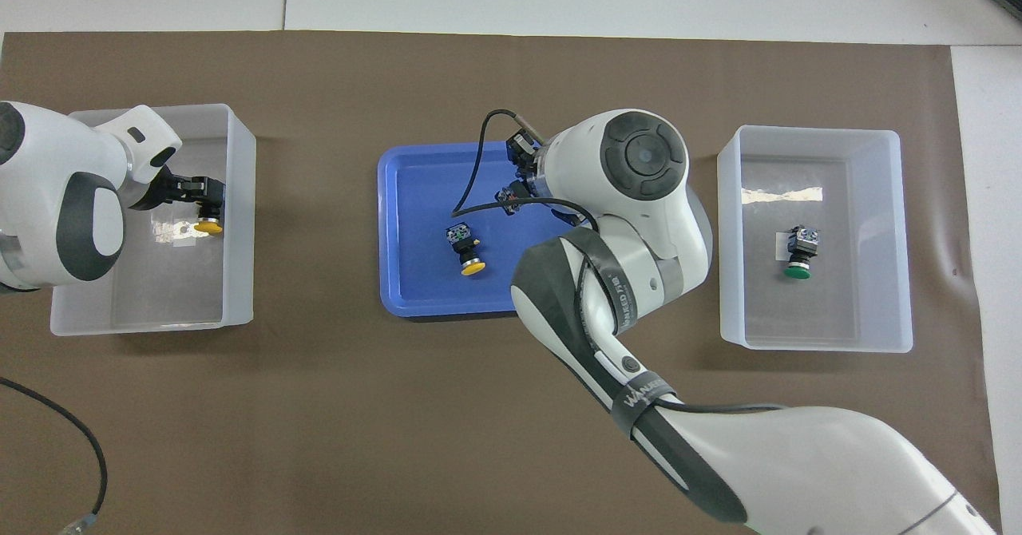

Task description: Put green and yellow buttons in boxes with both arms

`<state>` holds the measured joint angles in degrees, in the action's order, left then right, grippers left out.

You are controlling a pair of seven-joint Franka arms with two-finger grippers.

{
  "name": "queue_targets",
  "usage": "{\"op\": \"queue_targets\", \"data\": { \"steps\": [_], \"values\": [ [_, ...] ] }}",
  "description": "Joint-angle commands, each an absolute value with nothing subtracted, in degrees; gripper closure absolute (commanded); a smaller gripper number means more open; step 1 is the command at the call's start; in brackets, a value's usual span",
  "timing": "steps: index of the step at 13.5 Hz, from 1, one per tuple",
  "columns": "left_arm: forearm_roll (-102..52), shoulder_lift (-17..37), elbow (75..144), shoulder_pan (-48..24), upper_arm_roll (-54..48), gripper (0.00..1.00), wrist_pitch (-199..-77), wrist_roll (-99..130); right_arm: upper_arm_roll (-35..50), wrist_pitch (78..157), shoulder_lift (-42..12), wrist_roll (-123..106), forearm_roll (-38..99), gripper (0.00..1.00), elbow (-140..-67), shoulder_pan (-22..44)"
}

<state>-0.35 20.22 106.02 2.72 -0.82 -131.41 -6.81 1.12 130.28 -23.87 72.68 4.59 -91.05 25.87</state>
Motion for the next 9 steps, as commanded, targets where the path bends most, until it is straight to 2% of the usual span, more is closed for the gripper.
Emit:
{"op": "queue_targets", "data": {
  "steps": [1,5,9],
  "values": [
    [1.14,21.88,95.84,2.99,-0.79,0.23,-121.94,-7.29,1.67,122.47,-18.03,59.57,4.75,1.00,-92.64,19.63],
    [0.36,22.68,86.59,1.76,-0.88,0.24,-111.47,-6.68,1.67,114.36,-14.68,36.62,4.75,1.00,-93.07,9.78],
    [0.26,22.68,81.66,-5.78,-0.97,0.24,-105.30,5.14,1.67,115.57,-11.96,10.08,4.75,1.00,-100.78,-2.96]
  ]
}}
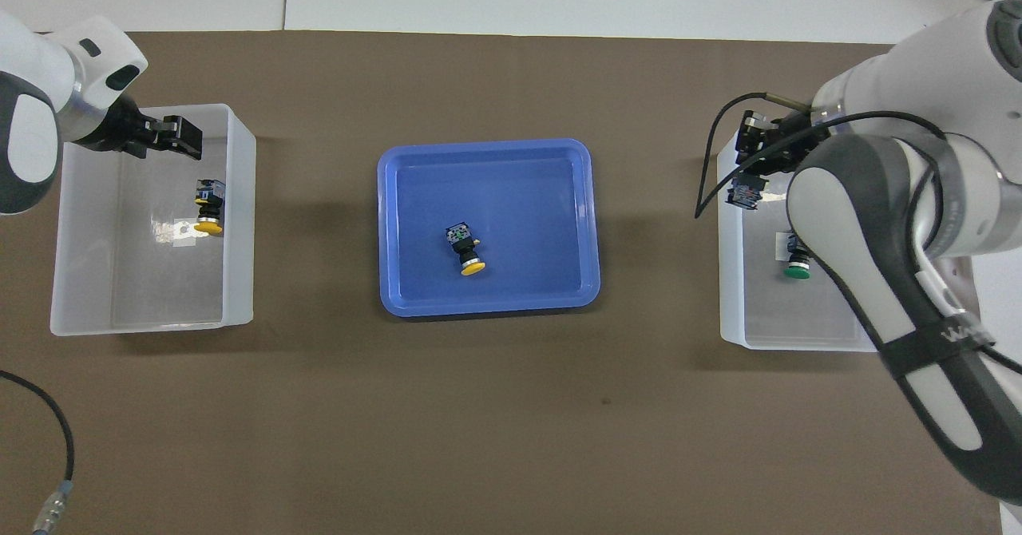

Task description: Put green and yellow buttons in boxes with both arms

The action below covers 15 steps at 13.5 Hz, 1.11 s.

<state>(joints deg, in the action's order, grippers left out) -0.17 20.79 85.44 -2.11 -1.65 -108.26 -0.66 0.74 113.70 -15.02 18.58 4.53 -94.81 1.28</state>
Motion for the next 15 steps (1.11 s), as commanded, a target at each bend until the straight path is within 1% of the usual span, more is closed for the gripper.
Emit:
{"op": "queue_targets", "data": {
  "steps": [1,2,3,4,7,8,9,10,11,12,14,15],
  "values": [
    [0.26,22.59,81.48,-8.93,-0.97,0.25,-104.94,9.71,1.76,120.01,-10.82,5.41,4.75,1.00,-105.60,-5.69],
    [0.26,22.59,81.47,-11.66,-0.97,0.25,-105.03,14.28,1.76,125.02,-10.11,1.62,4.92,1.00,-110.43,-7.19],
    [0.26,22.59,81.56,-14.30,-1.05,0.25,-105.46,18.68,1.76,129.59,-10.11,-0.59,5.36,1.00,-113.70,-8.51],
    [0.00,22.50,81.65,-16.50,-1.14,0.26,-105.73,22.64,1.76,132.68,-10.37,-1.40,5.71,1.00,-115.38,-8.87],
    [-1.93,22.50,82.52,-22.22,-1.05,0.27,-110.11,33.19,1.93,137.88,-13.96,-0.70,6.85,1.00,-115.84,-8.00],
    [-1.93,22.33,83.75,-23.45,-1.14,0.27,-111.87,37.05,1.93,139.21,-14.58,-0.70,7.73,0.96,-116.10,-7.56],
    [-1.93,22.24,84.80,-24.95,-1.14,0.27,-113.54,39.18,1.85,139.74,-14.94,-0.62,8.08,0.82,-116.28,-6.43],
    [-1.85,22.41,86.12,-26.00,-1.06,0.27,-114.86,40.68,1.85,139.83,-15.12,-0.44,8.26,0.56,-116.37,-6.24],
    [-1.67,22.67,87.61,-27.15,-0.97,0.27,-116.53,42.52,1.85,139.83,-15.12,-0.18,8.26,0.05,-116.45,-6.24],
    [-1.50,22.85,90.06,-28.20,-0.97,0.27,-118.81,44.37,1.85,139.66,-15.03,-0.09,8.26,0.00,-116.46,-6.50],
    [-1.41,22.85,94.99,-30.57,-0.97,0.27,-123.99,48.32,1.85,139.48,-14.59,0.79,8.26,0.00,-116.19,-6.16],
    [-1.41,22.85,95.97,-31.37,-0.97,0.27,-124.62,49.99,1.93,138.79,-13.46,1.40,8.26,0.00,-115.76,-5.89]
  ]
}}
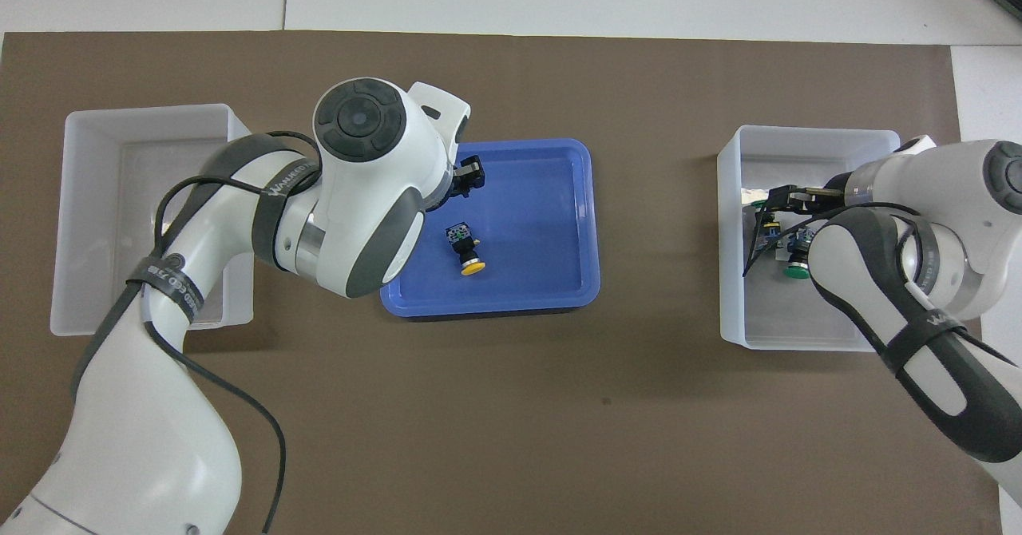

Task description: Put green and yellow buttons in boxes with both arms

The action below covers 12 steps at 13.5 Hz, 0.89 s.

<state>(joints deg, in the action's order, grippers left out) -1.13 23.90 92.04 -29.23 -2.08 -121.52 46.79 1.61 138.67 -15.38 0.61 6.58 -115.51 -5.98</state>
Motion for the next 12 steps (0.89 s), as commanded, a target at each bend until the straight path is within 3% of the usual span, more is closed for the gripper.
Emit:
{"op": "queue_targets", "data": {
  "steps": [1,8,12],
  "values": [
    [-1.41,22.94,96.67,-31.72,-0.97,0.27,-125.06,51.31,2.02,137.56,-11.62,2.62,7.91,0.00,-115.49,-5.54],
    [-1.41,22.15,104.06,-33.13,-1.05,0.27,-129.37,54.92,1.49,121.66,-2.21,6.84,-2.71,0.00,-108.55,-5.01],
    [-1.41,22.32,106.95,-35.32,-1.05,0.27,-134.01,58.70,1.49,106.12,2.10,8.70,-3.95,0.00,-101.54,-5.18]
  ]
}}
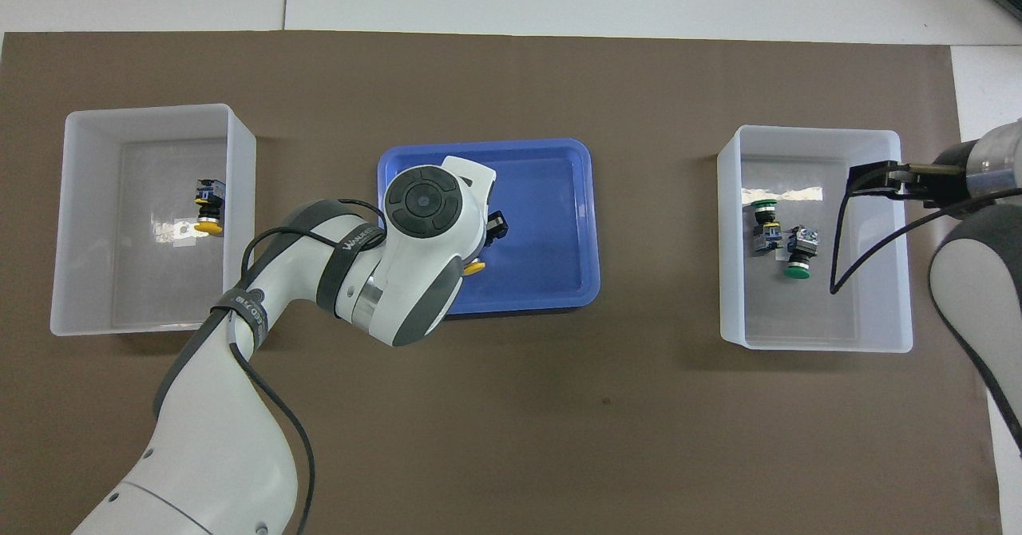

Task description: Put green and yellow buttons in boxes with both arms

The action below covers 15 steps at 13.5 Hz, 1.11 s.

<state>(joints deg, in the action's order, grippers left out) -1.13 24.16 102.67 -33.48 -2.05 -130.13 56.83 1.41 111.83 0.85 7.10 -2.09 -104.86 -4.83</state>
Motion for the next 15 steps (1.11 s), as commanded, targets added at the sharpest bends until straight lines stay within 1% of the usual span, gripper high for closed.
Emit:
{"op": "queue_targets", "data": {
  "steps": [1,2,3,5,6,7,9,11,12,14,15],
  "values": [
    [-1.41,22.41,107.75,-35.42,-1.05,0.27,-136.03,58.71,1.32,101.73,2.89,8.70,-3.96,0.00,-98.90,-5.36],
    [-1.41,22.33,108.54,-35.42,-1.05,0.28,-136.49,58.71,1.23,96.47,3.16,8.61,-3.96,0.00,-95.66,-5.45],
    [-1.32,22.24,108.72,-35.42,-1.05,0.29,-136.41,58.71,1.23,92.94,3.86,8.61,-3.96,0.00,-93.62,-5.45],
    [-1.32,22.15,108.98,-35.33,-1.05,0.36,-136.23,58.71,1.23,90.80,4.65,8.44,-3.52,0.00,-93.25,-5.45],
    [-1.32,22.15,108.98,-35.33,-1.05,0.43,-135.80,58.62,1.23,90.53,4.83,8.26,-2.99,0.00,-93.51,-5.62],
    [-1.32,22.06,108.98,-35.33,-1.05,0.52,-135.70,58.54,1.23,90.88,4.83,8.44,-2.90,0.00,-93.43,-5.71],
    [-1.32,22.06,109.07,-35.51,-1.05,0.76,-135.27,58.54,0.71,90.36,4.83,8.70,-2.99,0.00,-93.25,-3.70],
    [-1.32,22.06,108.98,-35.68,-1.05,0.95,-134.83,58.54,-4.37,90.35,4.75,8.70,-2.99,0.00,-93.25,0.16],
    [-1.32,22.06,108.64,-35.68,-1.05,1.00,-134.30,58.45,-4.31,90.26,4.75,8.70,-2.90,0.00,-93.43,-0.43],
    [-1.32,22.23,106.97,-35.16,-0.97,1.00,-132.55,58.36,-2.91,88.96,4.31,8.79,-2.64,0.00,-92.64,-1.66],
    [-1.23,22.41,105.05,-34.81,-0.97,1.00,-130.71,58.27,-2.20,86.60,3.96,8.96,-1.68,0.00,-90.81,-2.28]
  ]
}}
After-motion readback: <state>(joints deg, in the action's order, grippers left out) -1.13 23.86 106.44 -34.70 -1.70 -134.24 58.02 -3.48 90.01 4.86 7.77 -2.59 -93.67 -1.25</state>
